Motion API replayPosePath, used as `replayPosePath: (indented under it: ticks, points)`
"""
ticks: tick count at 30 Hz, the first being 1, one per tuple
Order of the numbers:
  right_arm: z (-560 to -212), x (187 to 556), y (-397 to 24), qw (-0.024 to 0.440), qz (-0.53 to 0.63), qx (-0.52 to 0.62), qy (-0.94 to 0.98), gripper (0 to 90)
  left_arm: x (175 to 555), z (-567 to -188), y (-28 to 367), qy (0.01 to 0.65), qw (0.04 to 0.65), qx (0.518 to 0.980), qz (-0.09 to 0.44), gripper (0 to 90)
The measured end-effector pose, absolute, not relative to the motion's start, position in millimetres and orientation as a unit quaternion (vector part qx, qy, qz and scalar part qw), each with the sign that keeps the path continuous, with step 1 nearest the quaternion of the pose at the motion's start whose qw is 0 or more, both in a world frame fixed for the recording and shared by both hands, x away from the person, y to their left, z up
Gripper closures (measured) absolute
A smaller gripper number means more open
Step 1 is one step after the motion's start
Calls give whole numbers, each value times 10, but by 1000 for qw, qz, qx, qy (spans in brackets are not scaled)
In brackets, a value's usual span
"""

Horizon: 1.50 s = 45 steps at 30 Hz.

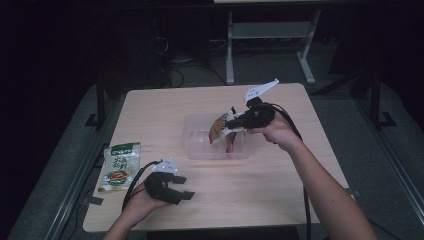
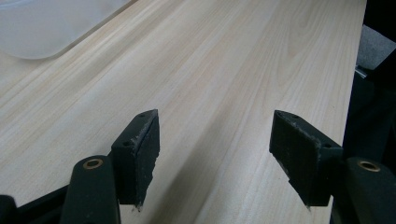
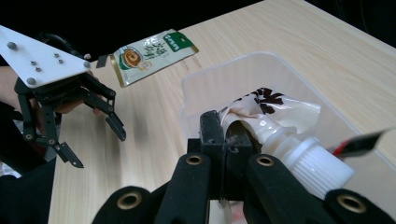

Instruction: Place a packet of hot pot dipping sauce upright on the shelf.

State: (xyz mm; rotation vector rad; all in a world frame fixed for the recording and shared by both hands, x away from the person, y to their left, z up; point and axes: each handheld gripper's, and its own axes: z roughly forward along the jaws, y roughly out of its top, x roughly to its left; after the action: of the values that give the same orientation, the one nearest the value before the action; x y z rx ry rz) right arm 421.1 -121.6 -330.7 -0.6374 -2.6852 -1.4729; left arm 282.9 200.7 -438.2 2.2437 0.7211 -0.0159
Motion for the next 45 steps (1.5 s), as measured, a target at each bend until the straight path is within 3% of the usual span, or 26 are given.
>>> replayPosePath:
  ticks: [45]
  points:
    - [-3402,4191,-1012,4,-437,-187,-880,890,2834,-4396,1998,279,380,882,-10,331]
